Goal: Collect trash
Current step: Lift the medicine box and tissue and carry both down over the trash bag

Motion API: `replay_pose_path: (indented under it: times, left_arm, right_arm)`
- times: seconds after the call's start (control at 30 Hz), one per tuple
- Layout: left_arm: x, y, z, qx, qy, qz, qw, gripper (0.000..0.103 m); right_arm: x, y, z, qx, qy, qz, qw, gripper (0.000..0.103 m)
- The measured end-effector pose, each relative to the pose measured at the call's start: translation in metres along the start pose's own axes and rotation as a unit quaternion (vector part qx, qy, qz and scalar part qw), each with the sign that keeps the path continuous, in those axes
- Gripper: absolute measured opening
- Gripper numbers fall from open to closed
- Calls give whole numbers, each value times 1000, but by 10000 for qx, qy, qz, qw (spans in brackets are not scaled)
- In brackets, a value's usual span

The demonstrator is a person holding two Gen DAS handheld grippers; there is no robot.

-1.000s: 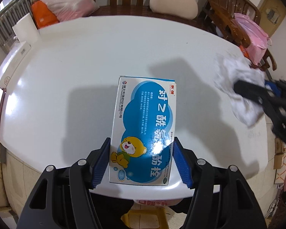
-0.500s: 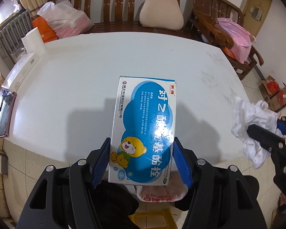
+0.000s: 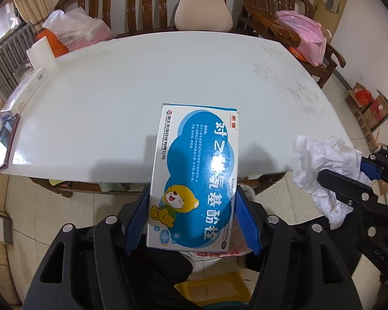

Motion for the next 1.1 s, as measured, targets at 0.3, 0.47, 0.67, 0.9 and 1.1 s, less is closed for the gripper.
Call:
replay_pose_path:
  times: [0.3,0.47,0.67,0.9,1.1]
  left_arm:
    - [9,-3,29,183,-56,-97,9998,61]
    - [21,-1,42,250,-300,14,9992,44]
    - [43,-5,49,168,-577,181,9980,43]
    - [58,-8,53,198,-612,255,9976,43]
    - [77,6,56,397,-762,227,9960,43]
  right_arm:
    - [13,-25,23,-12,-172,-69,9998,22]
    - [28,-31,37,77,-335,-180,9992,22]
    - [59,-33,62,196,-616,-334,9974,22]
    - [114,-37,91,328,-950,-475,9938,22]
    - [147,-29,111,526,-1208,-574,9896,22]
Point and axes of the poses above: each gripper's, at about its wrist camera, not at the fingertips, and x roughly the way its jaws point, y to its right, z to its underside, the point moved 4 cm from there along x, roughly the way its jaws point, and after that the axes turned 14 degrees about -x, right-handed, at the moved point
